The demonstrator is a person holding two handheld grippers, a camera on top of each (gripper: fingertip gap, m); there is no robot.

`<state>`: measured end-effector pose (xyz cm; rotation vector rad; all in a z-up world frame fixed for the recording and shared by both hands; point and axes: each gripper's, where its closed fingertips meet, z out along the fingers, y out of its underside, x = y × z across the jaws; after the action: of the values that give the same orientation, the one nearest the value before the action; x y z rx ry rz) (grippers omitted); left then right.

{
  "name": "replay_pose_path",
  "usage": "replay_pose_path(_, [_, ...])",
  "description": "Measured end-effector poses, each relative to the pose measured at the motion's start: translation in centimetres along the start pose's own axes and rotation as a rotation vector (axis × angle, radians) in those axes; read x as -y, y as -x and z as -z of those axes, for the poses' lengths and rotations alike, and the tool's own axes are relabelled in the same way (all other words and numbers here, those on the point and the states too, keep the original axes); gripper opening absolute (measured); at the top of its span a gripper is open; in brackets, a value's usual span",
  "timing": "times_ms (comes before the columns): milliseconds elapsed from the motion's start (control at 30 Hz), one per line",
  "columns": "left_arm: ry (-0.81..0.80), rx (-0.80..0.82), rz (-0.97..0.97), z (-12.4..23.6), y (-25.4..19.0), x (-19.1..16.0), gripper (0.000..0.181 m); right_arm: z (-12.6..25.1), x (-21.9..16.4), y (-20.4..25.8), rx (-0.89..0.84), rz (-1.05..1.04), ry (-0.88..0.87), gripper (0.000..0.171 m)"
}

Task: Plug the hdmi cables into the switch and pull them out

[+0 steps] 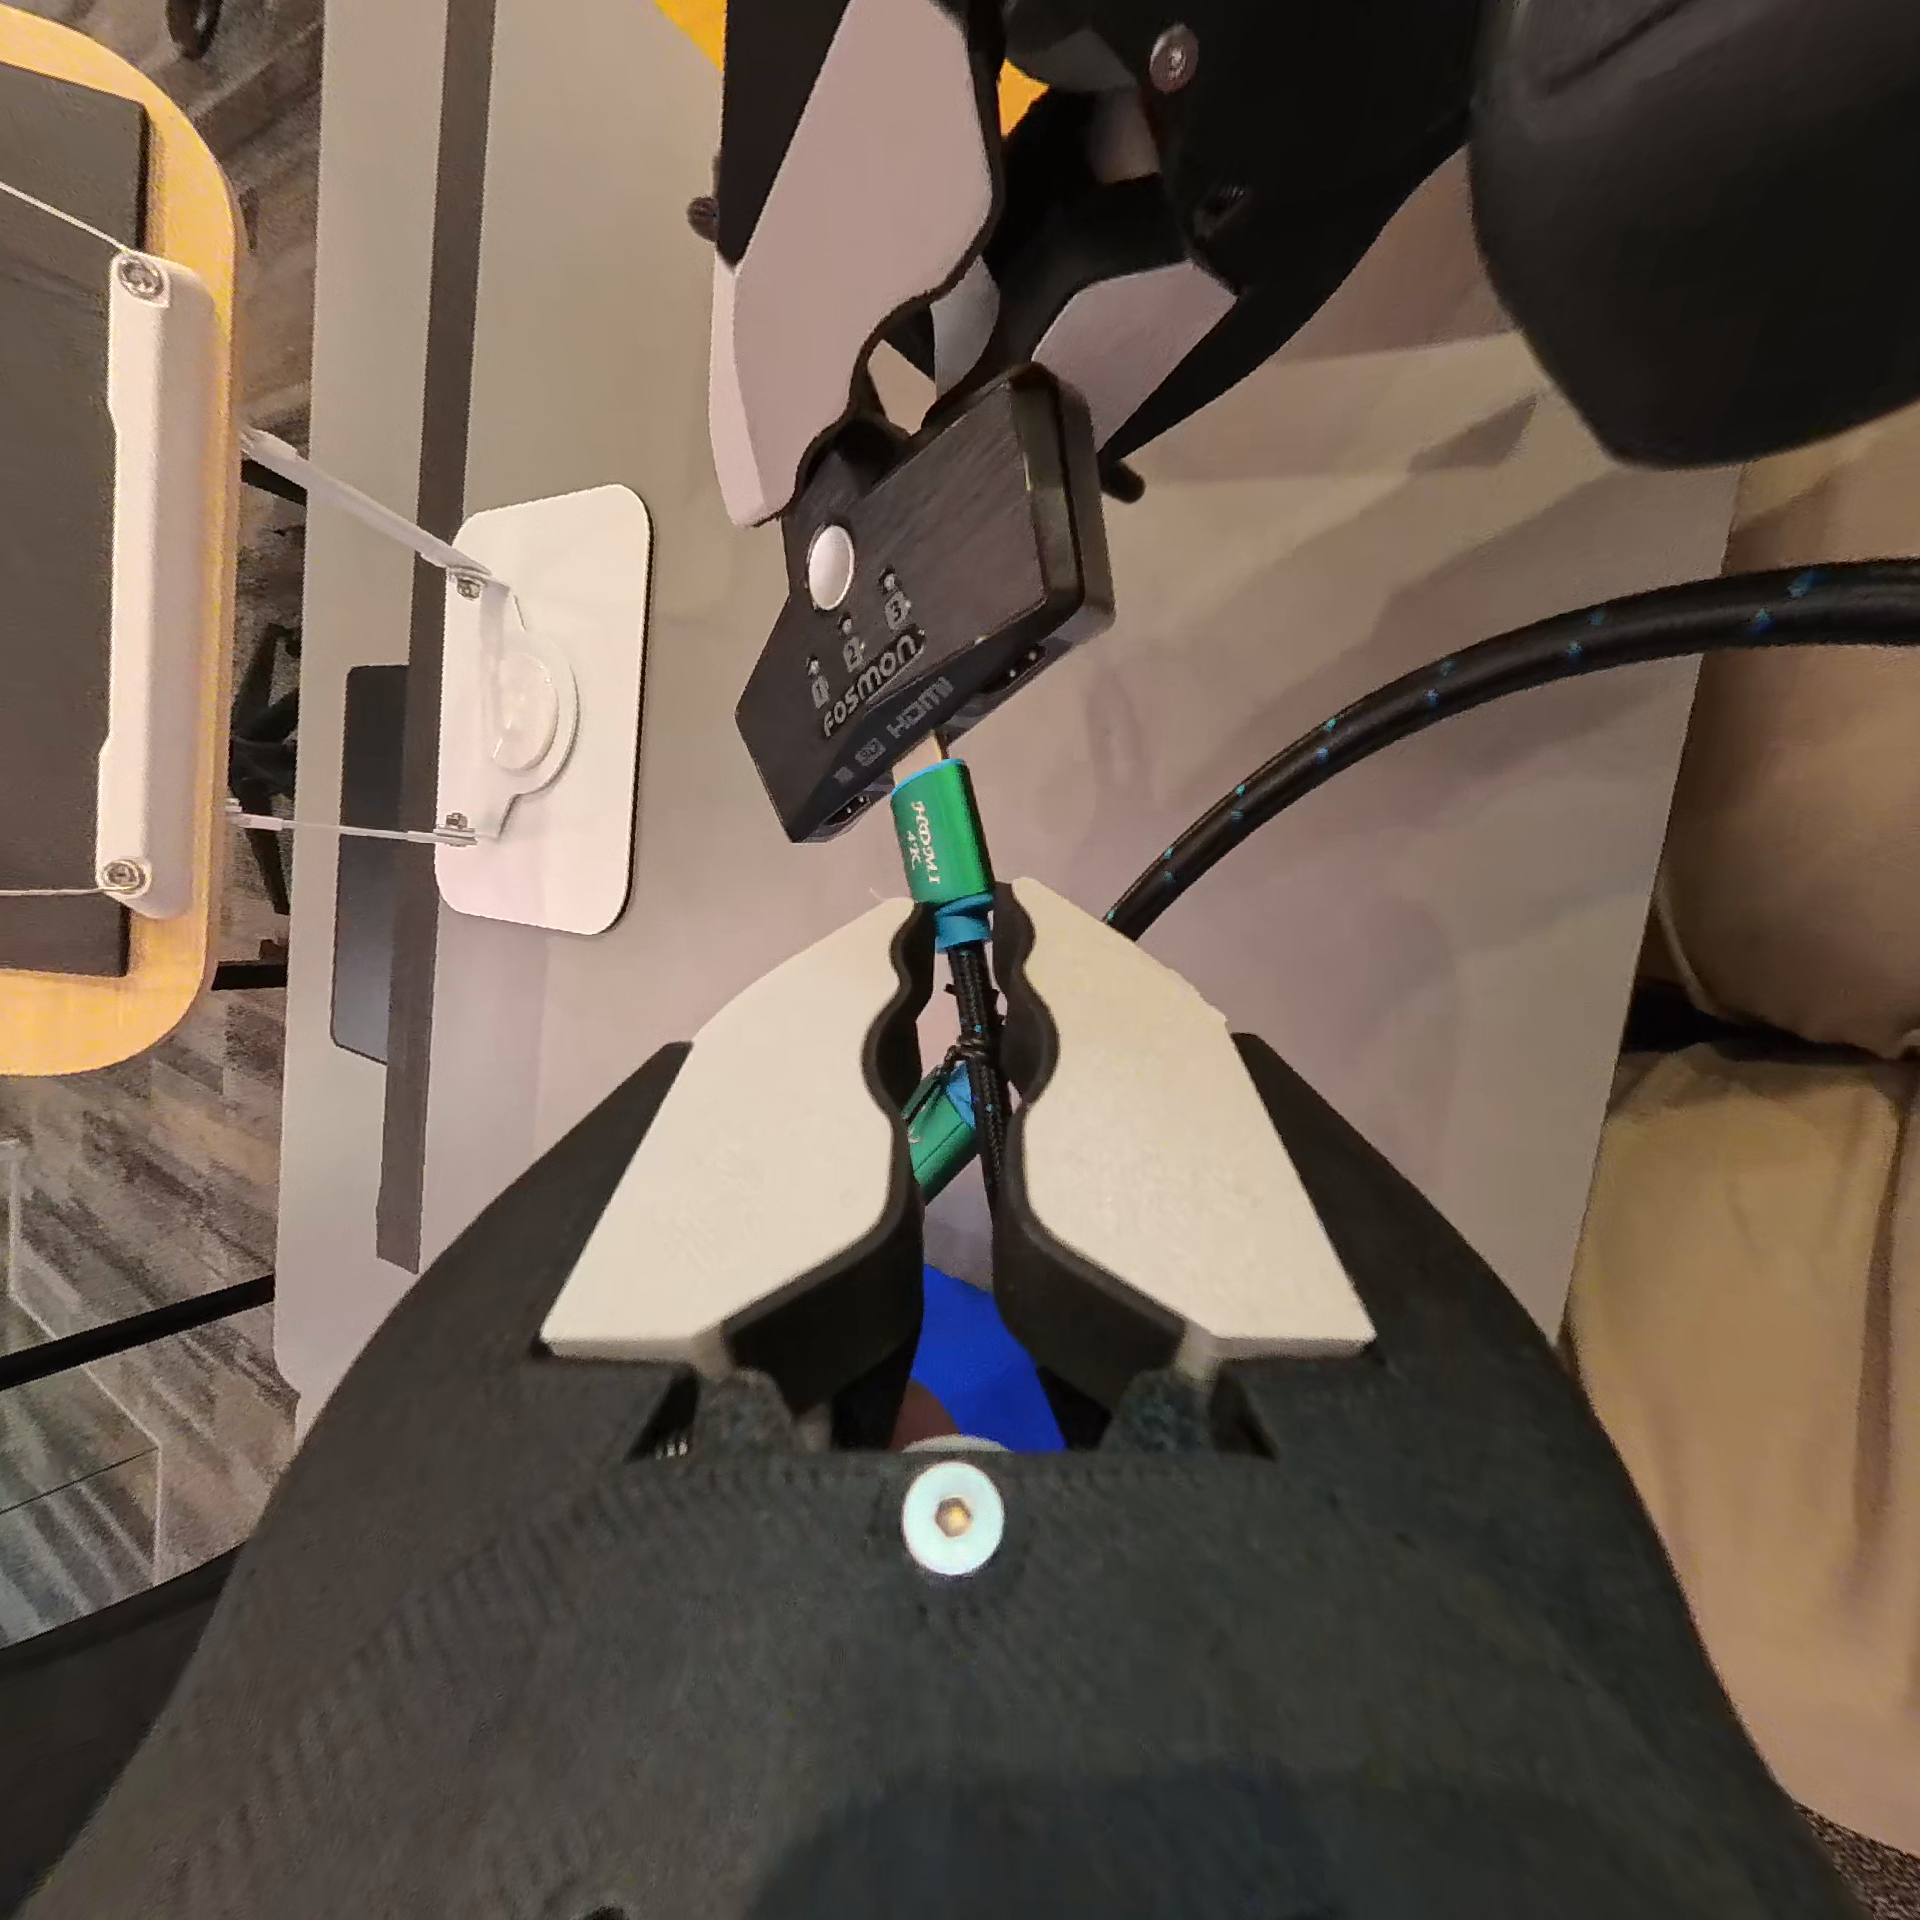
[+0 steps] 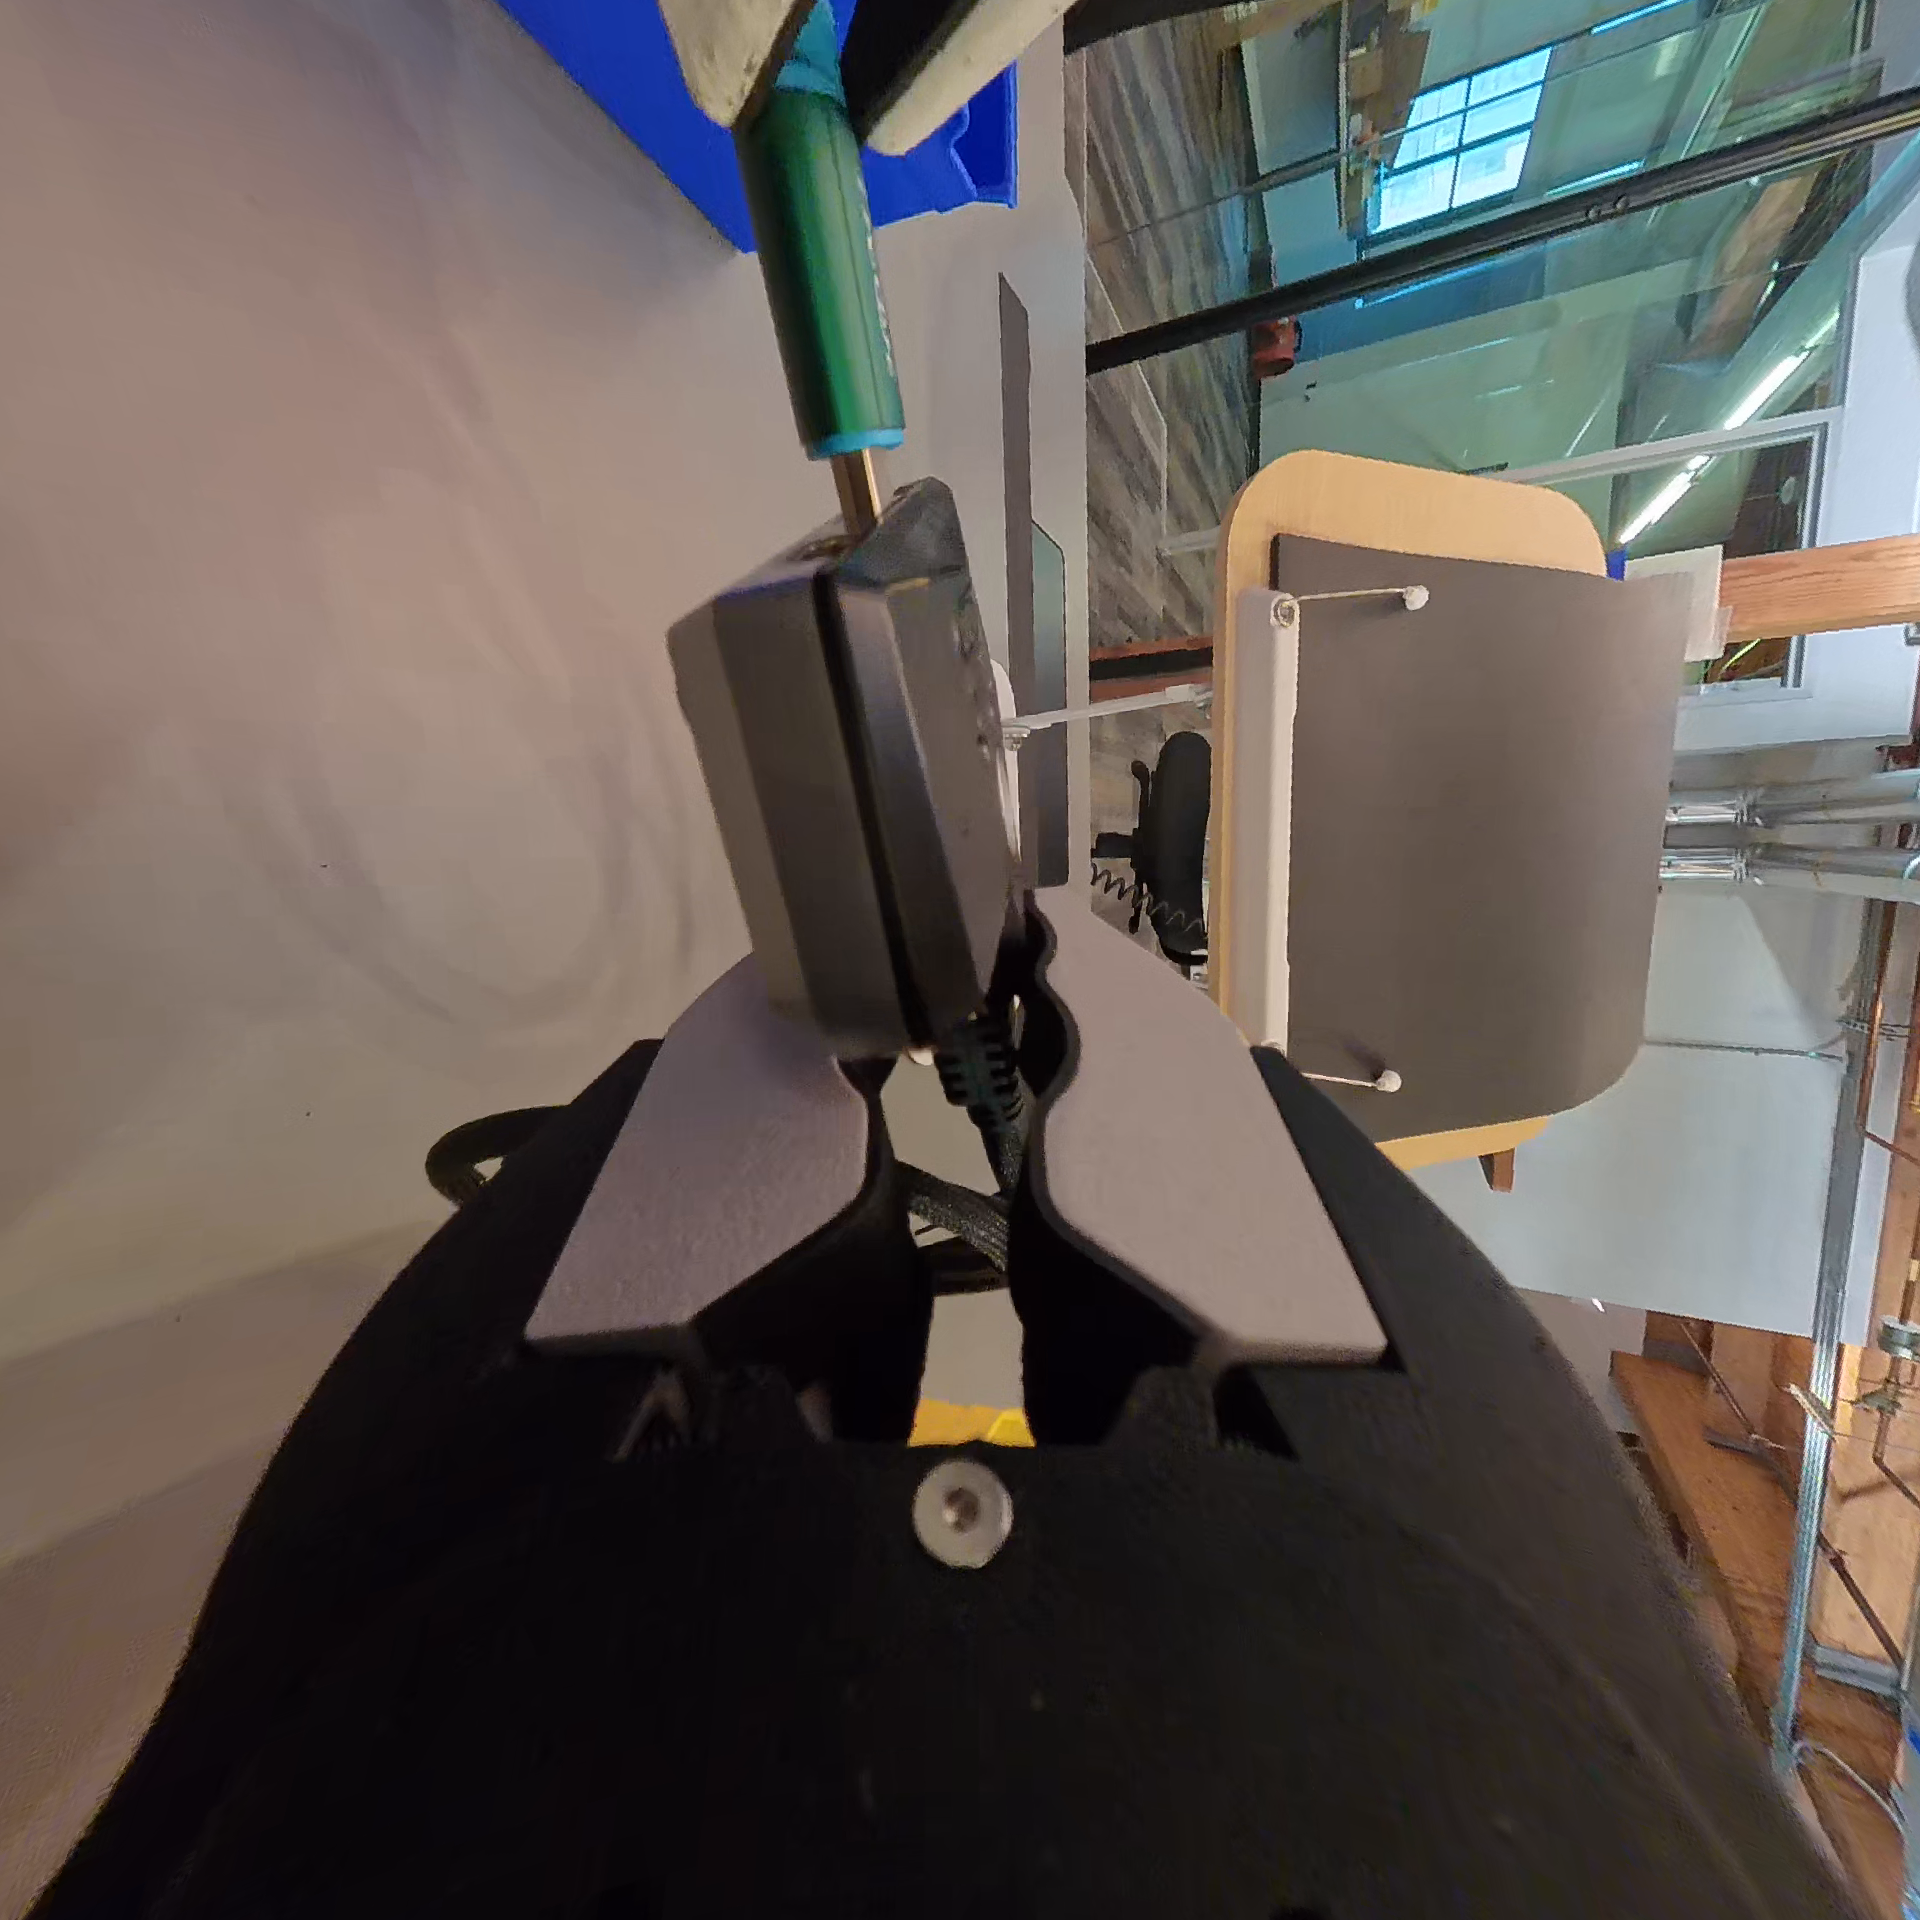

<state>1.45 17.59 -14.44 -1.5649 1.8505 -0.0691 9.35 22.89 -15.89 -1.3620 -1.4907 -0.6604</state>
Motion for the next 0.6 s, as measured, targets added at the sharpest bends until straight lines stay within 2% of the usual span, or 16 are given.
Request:
replay_pose_path(333, [0.029, 0.033, 0.03, 0.04, 0.0, 0.21, 0.01, 0.06, 0.22, -0.08, -0.008, -0.001, 0.075, 0.018])
replay_pose_path(600, [-0.03, 0.073, 0.062, 0.17, 0.63, 0.67, 0.011, -0.09, -0.09, -0.2, 0.017, -0.07, 0.058, 0.019])
